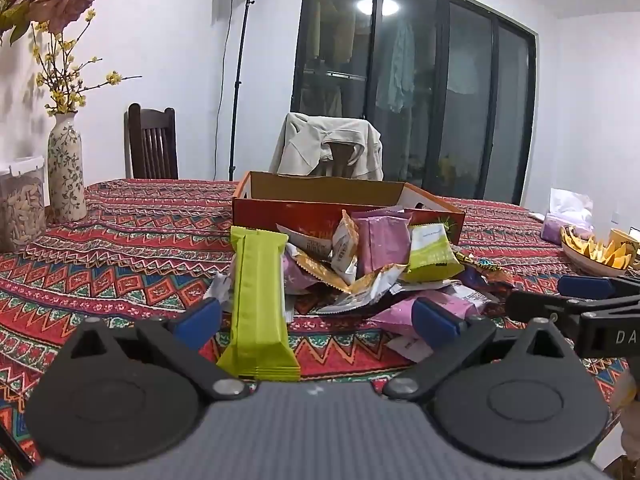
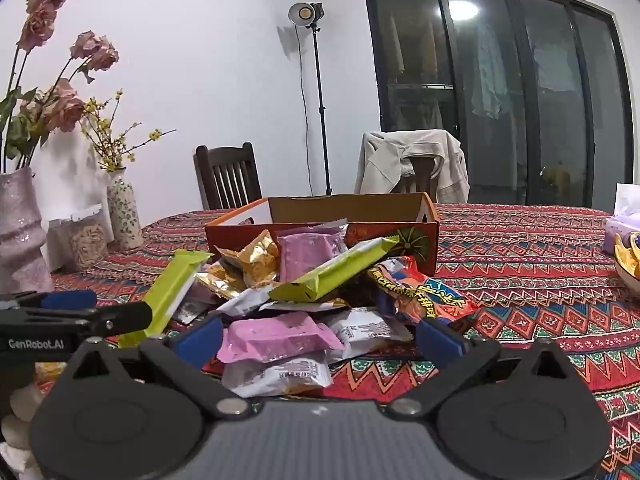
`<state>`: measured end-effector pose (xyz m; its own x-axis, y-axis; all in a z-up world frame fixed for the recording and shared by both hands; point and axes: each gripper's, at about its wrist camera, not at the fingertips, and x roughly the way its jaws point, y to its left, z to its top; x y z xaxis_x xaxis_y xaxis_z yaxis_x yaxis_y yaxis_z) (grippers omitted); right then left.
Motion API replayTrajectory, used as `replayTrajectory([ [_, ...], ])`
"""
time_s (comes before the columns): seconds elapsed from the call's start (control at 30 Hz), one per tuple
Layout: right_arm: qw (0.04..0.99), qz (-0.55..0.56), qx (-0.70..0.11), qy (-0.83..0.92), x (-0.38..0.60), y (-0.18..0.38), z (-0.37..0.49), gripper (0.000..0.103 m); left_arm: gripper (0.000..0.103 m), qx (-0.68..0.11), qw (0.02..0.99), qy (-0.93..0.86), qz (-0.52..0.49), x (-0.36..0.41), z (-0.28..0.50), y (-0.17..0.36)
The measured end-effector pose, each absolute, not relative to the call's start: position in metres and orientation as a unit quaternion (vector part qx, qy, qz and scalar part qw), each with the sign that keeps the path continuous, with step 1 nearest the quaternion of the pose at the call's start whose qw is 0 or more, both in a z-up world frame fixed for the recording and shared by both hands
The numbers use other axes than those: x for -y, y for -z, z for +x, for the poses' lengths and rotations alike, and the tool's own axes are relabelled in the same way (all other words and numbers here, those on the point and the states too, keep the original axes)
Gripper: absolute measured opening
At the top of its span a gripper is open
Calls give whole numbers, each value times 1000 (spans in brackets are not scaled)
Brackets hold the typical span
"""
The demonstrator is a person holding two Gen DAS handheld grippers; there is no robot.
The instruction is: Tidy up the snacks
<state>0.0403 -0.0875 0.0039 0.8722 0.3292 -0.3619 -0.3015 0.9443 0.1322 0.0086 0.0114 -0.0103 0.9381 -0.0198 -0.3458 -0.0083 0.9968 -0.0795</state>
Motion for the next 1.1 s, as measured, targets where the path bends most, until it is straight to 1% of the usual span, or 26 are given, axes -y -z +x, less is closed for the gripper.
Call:
replayTrajectory([
  [1.1,968,34,-193,-159,88,-3,39,103,103,-172,984,4,-46,-13,5,10],
])
